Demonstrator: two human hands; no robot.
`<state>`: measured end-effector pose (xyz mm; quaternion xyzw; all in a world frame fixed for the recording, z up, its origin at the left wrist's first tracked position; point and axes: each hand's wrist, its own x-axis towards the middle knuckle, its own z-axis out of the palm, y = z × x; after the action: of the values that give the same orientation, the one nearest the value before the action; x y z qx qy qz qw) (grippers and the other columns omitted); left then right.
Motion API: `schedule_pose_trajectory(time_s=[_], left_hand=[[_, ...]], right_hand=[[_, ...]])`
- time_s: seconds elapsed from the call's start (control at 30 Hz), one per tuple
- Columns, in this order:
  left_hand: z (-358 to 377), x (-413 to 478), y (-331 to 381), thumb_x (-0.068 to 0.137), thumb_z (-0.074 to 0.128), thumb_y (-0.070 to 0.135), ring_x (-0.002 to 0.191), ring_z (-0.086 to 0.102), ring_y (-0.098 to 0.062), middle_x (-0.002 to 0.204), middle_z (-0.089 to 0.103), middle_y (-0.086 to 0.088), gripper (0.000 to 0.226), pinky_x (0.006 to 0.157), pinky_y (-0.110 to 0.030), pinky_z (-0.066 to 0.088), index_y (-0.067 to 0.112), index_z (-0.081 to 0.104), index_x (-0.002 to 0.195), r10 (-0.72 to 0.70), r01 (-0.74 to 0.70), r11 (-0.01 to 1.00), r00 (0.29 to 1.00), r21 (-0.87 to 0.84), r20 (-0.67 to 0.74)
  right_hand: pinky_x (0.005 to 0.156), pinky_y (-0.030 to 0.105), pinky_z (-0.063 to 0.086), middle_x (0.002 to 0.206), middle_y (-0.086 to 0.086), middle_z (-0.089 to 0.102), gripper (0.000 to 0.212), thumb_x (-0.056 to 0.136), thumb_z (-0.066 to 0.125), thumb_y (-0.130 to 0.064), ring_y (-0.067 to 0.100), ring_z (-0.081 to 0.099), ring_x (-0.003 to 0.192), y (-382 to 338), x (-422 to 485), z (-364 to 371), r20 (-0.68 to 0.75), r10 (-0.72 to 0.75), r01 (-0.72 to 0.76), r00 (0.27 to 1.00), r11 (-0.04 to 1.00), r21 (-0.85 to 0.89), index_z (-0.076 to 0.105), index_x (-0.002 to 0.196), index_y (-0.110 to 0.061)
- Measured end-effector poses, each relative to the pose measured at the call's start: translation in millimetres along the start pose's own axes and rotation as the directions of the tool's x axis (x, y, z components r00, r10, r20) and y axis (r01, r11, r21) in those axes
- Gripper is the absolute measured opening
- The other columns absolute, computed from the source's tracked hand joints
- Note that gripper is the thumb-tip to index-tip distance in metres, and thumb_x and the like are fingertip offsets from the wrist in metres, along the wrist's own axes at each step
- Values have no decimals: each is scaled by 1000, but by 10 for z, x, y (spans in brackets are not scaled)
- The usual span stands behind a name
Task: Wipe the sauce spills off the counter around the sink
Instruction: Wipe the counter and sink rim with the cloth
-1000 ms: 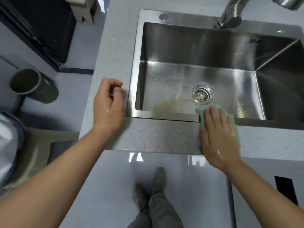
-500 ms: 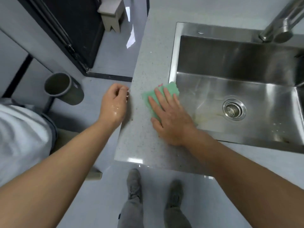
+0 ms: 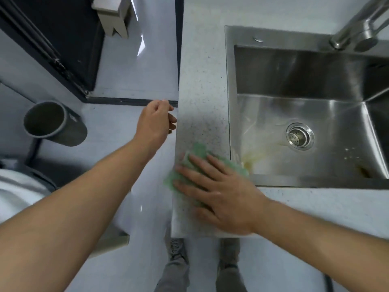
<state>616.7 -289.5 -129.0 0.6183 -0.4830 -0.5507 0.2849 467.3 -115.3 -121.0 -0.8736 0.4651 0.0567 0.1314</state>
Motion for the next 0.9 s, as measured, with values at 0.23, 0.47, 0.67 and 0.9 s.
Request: schedule_pose_trajectory(time_s=[0.23,0.47,0.67,0.9], left_hand=[[-164,178,161,104,36,33,71,59,-19,81,63,-6,31,69,-35,49,13,58,94,-17,19,999,999,-42,45],[-2,193,185,102,39,28,89,62,-22,103,63,-10,22,85,-46,55,13,54,108,14,-18,999,996,39,93],[15,263,288,101,41,28,88,64,-21,106,66,-10,27,89,-48,55,9,57,111,4,-9,998,998,68,63],[95,330,475,88,46,39,96,68,-31,98,70,-8,29,88,-56,56,16,61,96,-11,7,992,1000,128,25]], right_hand=[[123,54,2,168,4,-5,64,102,14,-51,32,-14,153,297,719,-183,-94,373,-377,923,926,-18,-1,159,-26],[123,52,13,163,-4,29,52,100,41,-49,25,7,155,-594,-34,129,-83,96,-89,992,992,92,43,150,-31],[122,56,9,167,2,16,58,102,30,-50,31,2,155,147,454,-63,-92,212,-211,973,977,15,24,156,-32],[122,56,9,167,9,12,63,100,25,-45,34,1,154,554,721,-194,-163,325,-324,932,946,35,21,159,-21]])
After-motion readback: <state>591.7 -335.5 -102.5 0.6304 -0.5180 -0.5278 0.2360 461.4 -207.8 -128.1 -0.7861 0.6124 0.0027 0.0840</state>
